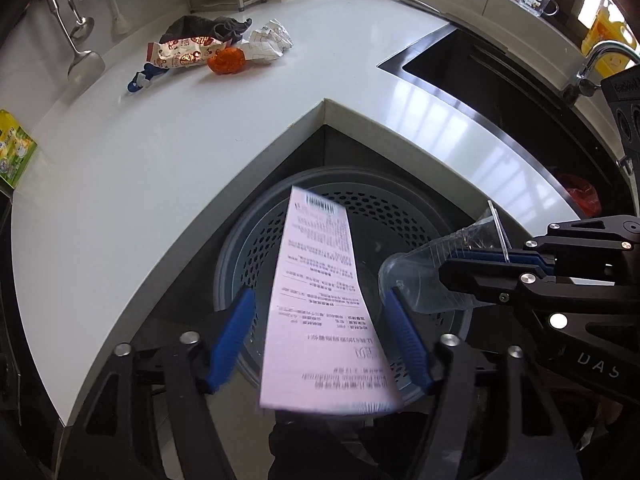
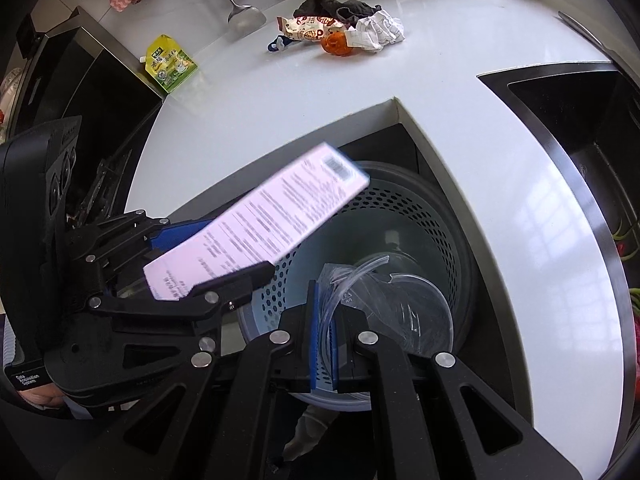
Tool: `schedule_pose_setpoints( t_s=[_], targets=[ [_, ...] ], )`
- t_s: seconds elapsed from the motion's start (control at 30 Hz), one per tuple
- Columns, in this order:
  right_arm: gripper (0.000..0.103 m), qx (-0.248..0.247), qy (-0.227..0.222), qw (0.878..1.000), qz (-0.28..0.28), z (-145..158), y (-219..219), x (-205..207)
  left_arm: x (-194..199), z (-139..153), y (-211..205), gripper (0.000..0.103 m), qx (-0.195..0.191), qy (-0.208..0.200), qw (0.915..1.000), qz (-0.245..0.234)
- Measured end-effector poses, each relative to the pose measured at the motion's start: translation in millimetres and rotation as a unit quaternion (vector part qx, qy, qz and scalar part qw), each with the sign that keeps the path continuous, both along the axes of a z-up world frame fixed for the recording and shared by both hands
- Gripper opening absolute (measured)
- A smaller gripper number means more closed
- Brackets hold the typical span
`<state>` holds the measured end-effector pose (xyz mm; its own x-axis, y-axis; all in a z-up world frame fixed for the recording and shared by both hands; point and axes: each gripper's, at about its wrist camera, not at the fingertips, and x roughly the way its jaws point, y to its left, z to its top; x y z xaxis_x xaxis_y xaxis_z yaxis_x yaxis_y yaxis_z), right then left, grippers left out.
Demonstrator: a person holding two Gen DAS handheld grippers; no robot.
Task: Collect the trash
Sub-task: 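Open both tools to drop the cup and receipt into the basket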
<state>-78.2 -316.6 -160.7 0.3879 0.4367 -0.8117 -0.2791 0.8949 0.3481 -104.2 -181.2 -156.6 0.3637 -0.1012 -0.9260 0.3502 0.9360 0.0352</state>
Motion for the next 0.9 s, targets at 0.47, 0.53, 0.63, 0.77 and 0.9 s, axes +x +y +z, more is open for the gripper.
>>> schedule_pose_setpoints(
  t_s=[0.47,0.53,0.63,0.77,0.9],
  targets=[
    [0.045,0.009,-0.029,0.999,-0.017,21.9,-7.6,12.1,9.2,19.6,12.0,0.093,0.012,-0.035,0.9991,0.018],
    [0.047,0.012,-0.039,0.999,-0.018,28.7,-8.6,17.5,12.1,23.9,17.0,0.093,0.012,-0.041,0.9988,0.026],
    [0.049,0.014,-0.052,0.998,-0.024,39.1,-9.8,30.0,17.9,31.6,27.4,0.093,0.008,-0.046,0.9981,0.039],
    [0.053,0.014,-0.070,0.997,-0.029,53.3,-8.7,53.3,31.0,44.1,44.2,0.094,0.002,-0.059,0.9967,0.056],
    [0.053,0.009,-0.083,0.996,-0.039,66.0,-6.6,84.6,49.5,53.2,60.4,0.094,-0.006,-0.064,0.9958,0.065]
  ],
)
